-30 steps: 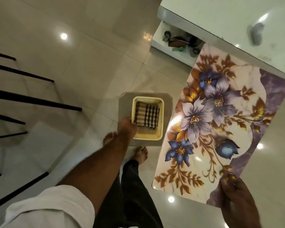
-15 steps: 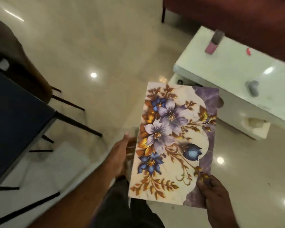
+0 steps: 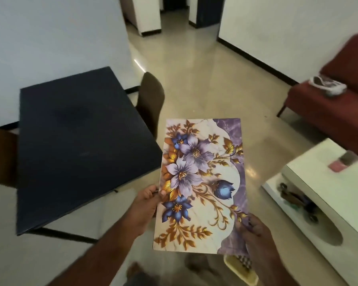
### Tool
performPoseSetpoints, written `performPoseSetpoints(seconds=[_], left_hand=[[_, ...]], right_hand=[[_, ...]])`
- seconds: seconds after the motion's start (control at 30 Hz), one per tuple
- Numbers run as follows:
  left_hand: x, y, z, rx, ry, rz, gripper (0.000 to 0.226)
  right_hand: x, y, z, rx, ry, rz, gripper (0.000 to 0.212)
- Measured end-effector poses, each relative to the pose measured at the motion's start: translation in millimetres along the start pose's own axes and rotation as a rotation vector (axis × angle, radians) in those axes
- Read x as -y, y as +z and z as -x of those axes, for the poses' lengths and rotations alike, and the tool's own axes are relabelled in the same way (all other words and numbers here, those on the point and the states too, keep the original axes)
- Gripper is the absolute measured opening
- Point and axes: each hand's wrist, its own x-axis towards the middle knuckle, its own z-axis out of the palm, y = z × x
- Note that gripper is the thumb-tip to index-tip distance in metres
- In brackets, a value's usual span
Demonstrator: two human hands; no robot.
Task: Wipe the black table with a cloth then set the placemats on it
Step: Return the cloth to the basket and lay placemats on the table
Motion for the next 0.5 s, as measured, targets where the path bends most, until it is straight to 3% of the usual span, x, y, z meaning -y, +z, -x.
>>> performPoseSetpoints(seconds=[0.23,0.33,0.5], left_hand=[[-3,-139,29,-0.181,0.060,0.091,0.041],[-4,-199,45,-0.256,0.071,0.122,0.033],[-12,-278,62,-0.403,0.130,0.179,0.040]], right_hand=[[43,139,-20,0.226,-0.133,0.323,0.016],[54,207,-23,0.297,-0.150,0.401,0.018],[89,308,-28,0.391,-0.117,0.370,0.026]])
